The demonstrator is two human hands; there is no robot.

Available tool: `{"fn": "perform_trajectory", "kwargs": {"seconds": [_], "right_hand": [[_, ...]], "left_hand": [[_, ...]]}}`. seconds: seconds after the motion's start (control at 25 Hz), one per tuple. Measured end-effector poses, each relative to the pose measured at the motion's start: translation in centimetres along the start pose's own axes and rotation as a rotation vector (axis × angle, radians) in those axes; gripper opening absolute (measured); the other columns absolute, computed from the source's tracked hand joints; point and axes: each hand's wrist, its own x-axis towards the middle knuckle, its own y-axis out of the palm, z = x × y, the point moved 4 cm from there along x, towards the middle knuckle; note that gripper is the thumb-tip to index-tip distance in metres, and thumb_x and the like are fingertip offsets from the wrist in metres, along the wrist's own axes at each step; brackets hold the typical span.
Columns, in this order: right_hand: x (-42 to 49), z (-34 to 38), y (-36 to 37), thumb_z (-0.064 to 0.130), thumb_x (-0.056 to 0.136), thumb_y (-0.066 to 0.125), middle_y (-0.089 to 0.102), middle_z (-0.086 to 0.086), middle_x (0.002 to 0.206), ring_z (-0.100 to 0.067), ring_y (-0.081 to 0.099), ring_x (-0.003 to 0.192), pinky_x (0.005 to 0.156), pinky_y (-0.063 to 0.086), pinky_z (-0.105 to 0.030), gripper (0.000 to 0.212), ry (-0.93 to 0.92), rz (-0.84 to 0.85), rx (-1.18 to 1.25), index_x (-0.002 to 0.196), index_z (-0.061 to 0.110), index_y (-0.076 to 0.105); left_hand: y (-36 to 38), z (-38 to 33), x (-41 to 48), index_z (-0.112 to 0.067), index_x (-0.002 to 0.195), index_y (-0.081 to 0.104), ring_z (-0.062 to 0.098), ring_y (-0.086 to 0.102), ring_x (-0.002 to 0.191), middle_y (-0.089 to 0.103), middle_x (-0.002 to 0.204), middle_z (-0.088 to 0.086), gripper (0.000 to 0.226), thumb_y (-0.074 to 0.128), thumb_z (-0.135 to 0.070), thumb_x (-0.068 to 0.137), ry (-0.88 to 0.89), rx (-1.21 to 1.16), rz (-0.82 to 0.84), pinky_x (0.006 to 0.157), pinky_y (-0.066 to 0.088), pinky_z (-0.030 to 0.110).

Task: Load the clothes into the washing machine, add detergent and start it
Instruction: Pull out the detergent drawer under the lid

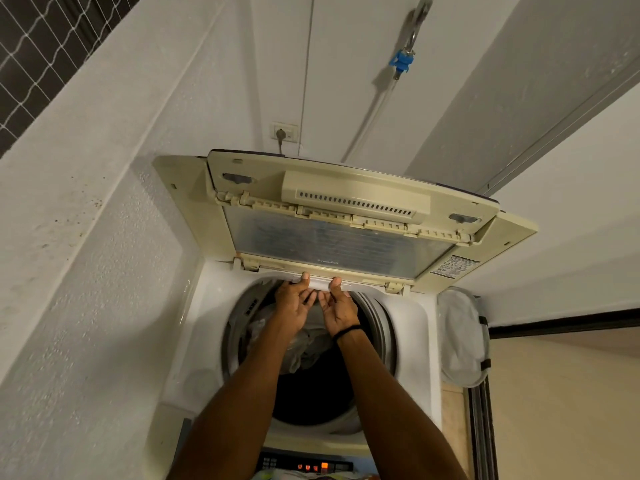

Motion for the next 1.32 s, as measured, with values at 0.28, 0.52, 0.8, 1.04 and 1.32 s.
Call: {"fn": "perform_trajectory", "kwargs": {"seconds": [0.28,0.52,0.8,1.04,1.32], "right_hand": [[-2.0,-0.5,-0.3,0.013,0.090,0.066,0.067,-0.020,0.112,-0.026,0.067,0.090,0.073,0.060,-0.035,0.041,-0.081,-0.036,-0.069,0.126,-0.002,0.054],[-3.5,-1.1,-2.6,0.014,0.095,0.059,0.066,-0.009,0.087,-0.012,0.064,0.065,0.057,0.056,-0.025,0.018,-0.045,-0.010,-0.261,0.111,0.006,0.059],[-5.1,-3.2,-4.5,0.047,0.085,0.068,0.068,-0.016,0.081,-0.021,0.060,0.060,0.054,0.054,-0.029,0.035,-0.078,-0.099,-0.656,0.090,0.013,0.061],[-15.3,-3.4,2.8,0.007,0.090,0.060,0.060,-0.010,0.074,-0.021,0.056,0.066,0.058,0.050,-0.028,0.003,-0.114,0.334,-0.788,0.088,0.007,0.062],[-29.5,-7.0,12.0,0.004,0.093,0.052,0.070,-0.012,0.092,-0.027,0.067,0.087,0.085,0.054,-0.037,0.014,-0.082,0.742,-0.675,0.098,0.009,0.064]], "left_hand": [[-1.1,1.8,-0.4,-0.003,0.117,0.065,0.030,0.069,0.100,0.072,0.112,0.015,0.039,0.073,-0.023,0.084,0.053,0.120,-0.064,0.084,0.056,0.038],[-4.5,2.8,-1.4,-0.002,0.117,0.061,0.030,0.070,0.091,0.073,0.103,0.018,0.052,0.081,-0.024,0.074,0.056,0.240,-0.137,0.071,0.057,0.035],[-4.6,0.8,-6.6,-0.018,0.087,0.058,0.020,0.064,0.071,0.069,0.087,0.009,0.024,0.073,-0.036,0.084,0.125,0.514,-0.268,0.070,0.057,0.037],[-7.0,-4.4,-18.3,-0.019,0.110,0.058,0.020,0.067,0.084,0.068,0.104,0.003,0.033,0.072,-0.027,0.082,0.409,0.470,-0.388,0.076,0.059,0.035],[-10.5,-10.8,-38.3,-0.025,0.111,0.058,-0.002,0.067,0.081,0.068,0.091,-0.014,0.026,0.070,-0.026,0.088,0.968,0.481,-0.435,0.069,0.053,0.014]]}}
